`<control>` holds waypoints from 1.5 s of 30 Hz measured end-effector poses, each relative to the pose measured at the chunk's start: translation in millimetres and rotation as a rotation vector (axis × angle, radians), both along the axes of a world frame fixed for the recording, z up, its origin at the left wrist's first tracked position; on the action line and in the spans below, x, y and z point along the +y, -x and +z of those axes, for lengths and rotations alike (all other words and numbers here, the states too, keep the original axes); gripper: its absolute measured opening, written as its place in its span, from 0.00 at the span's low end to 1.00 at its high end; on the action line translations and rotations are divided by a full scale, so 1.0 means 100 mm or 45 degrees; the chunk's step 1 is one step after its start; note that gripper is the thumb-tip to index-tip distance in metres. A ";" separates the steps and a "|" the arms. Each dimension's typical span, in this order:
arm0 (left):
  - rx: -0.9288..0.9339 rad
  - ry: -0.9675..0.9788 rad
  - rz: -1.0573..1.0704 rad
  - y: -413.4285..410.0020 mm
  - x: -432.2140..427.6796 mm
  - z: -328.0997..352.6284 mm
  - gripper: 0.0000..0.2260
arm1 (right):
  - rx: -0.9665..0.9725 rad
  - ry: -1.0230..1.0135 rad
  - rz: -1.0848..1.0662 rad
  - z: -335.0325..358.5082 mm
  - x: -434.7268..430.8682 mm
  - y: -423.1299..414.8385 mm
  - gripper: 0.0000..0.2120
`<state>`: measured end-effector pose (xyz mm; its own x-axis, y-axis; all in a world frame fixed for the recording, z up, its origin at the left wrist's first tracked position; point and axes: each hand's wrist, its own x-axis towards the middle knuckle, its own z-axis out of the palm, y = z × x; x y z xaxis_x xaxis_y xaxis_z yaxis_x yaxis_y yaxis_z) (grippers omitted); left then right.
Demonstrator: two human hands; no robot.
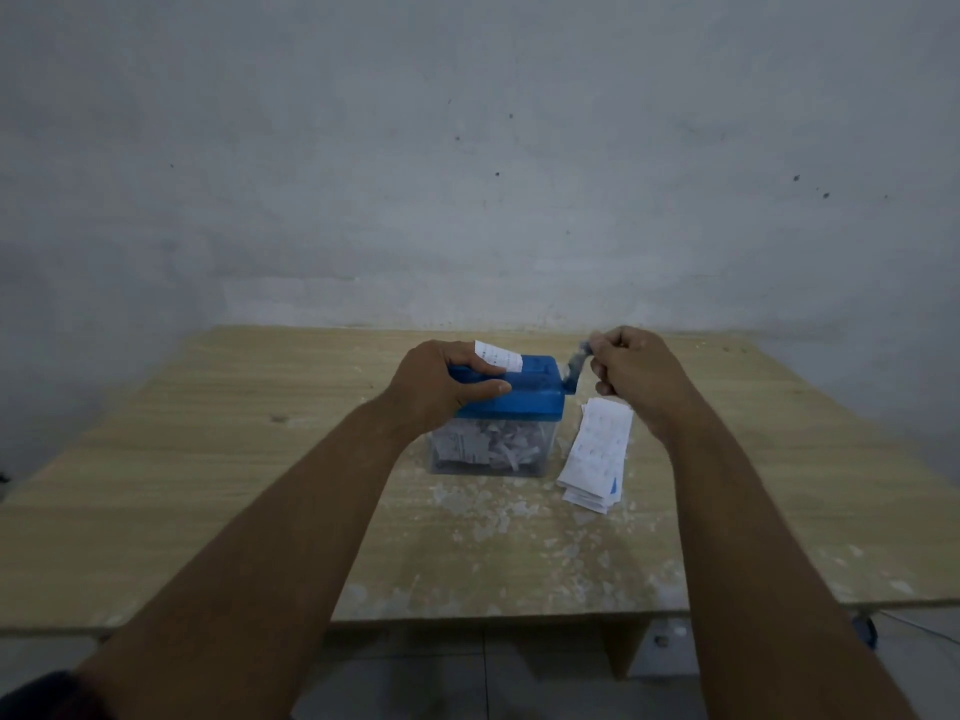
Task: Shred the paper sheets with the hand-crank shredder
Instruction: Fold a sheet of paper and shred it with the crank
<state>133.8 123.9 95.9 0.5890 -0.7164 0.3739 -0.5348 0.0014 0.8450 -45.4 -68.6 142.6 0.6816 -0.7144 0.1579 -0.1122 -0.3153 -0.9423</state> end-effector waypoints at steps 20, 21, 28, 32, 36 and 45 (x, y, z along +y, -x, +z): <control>-0.149 -0.056 0.079 -0.03 -0.06 -0.08 0.11 | 0.198 -0.233 -0.205 -0.99 0.16 -0.02 0.11; -0.137 -0.057 0.081 -0.02 -0.06 -0.08 0.11 | 0.174 -0.214 -0.214 -0.97 0.21 0.04 0.12; -0.131 -0.066 0.073 -0.02 -0.06 -0.04 0.10 | -0.052 -0.177 -0.120 -0.39 0.33 0.30 0.09; -0.151 -0.103 -0.009 -0.03 -0.04 0.00 0.10 | -0.081 0.018 -0.107 -0.11 0.29 0.25 0.12; -0.153 -0.111 -0.023 -0.02 -0.02 0.00 0.10 | -0.042 -0.016 -0.056 0.05 0.07 0.02 0.17; -0.172 -0.093 0.024 0.01 -0.03 -0.02 0.15 | 0.281 -0.061 -0.101 -0.42 -0.19 -0.44 0.12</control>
<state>132.8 120.4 93.8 0.5503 -0.7339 0.3983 -0.6431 -0.0683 0.7628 -1.7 -87.3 100.4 0.6373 -0.7703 -0.0240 -0.3398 -0.2529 -0.9059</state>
